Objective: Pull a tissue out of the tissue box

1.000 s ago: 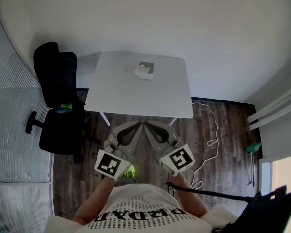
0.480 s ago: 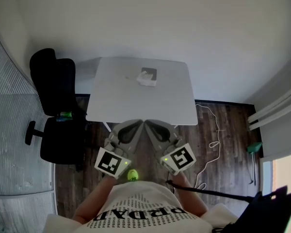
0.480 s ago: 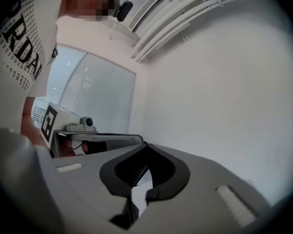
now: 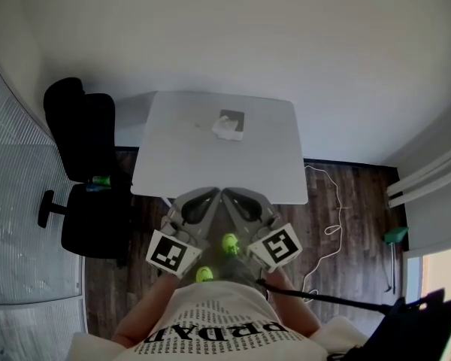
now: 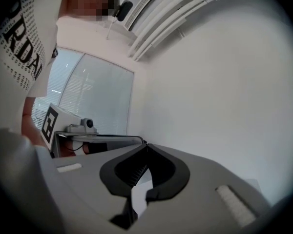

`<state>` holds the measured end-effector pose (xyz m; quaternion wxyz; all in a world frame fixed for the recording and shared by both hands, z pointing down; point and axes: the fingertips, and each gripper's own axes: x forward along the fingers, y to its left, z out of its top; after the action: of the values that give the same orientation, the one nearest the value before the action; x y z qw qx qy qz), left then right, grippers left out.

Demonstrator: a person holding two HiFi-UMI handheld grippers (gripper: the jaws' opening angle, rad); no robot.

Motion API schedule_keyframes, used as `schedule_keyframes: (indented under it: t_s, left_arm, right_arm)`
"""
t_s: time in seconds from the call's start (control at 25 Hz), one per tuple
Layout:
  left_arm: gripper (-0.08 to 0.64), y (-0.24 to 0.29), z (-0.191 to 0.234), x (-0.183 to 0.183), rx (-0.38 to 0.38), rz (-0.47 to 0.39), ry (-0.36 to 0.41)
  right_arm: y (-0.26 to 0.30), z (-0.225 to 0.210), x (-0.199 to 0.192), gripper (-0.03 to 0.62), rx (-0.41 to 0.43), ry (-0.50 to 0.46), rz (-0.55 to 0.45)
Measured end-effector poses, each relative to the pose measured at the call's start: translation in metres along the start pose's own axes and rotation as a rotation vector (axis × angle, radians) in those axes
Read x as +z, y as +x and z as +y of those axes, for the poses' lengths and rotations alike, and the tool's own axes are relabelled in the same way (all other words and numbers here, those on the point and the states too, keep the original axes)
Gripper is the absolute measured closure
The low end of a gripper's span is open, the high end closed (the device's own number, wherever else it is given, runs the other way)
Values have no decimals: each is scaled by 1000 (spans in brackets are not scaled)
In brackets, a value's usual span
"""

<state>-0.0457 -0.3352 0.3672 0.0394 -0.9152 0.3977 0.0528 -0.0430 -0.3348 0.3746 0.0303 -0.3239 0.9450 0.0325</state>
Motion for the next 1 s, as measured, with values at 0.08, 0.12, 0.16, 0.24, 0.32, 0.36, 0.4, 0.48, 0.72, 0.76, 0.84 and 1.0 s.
schedule_keyframes:
  t_s: [0.08,0.12,0.16,0.24,0.32,0.36,0.4,0.48,0.72,0.76,0.84,1.0]
  left_arm:
    - [568,9,3,-3,14,4,-5]
    - [568,13,5,-4,19,7,-6]
    - [568,18,7,-5,22,10,-4]
    - [568,32,13,-5,26,10,6]
    - [568,47,20,-6,33,10,8]
    - [568,55,23,-7,37,12,7]
    - [568,62,25,-9,42,15,6]
    - [568,76,30,-11,47,19,10]
    - [568,113,48,-17,74,25,12]
    - [568,119,50,-18,79,29,11]
    - [568,130,55,-21,89,36,10]
    - [568,149,64,-25,108,43,14]
  right_arm:
    - [2,-10,-2,583,10,2,4]
    - [3,-14,-3,583,14,2,6]
    - [5,-19,-3,583,17,1,6]
    - [10,-33,-3,583,20,2,2]
    - [15,-49,-3,583,25,4,-1]
    - [17,-57,-3,583,28,5,-1]
    - [19,-65,-4,583,31,6,0]
    - [22,-80,-6,583,37,7,1]
    - [37,-118,-8,583,67,6,1]
    - [39,-124,-9,583,72,8,3]
    - [43,-135,-11,583,83,11,5]
    - [50,-154,-14,583,108,22,11]
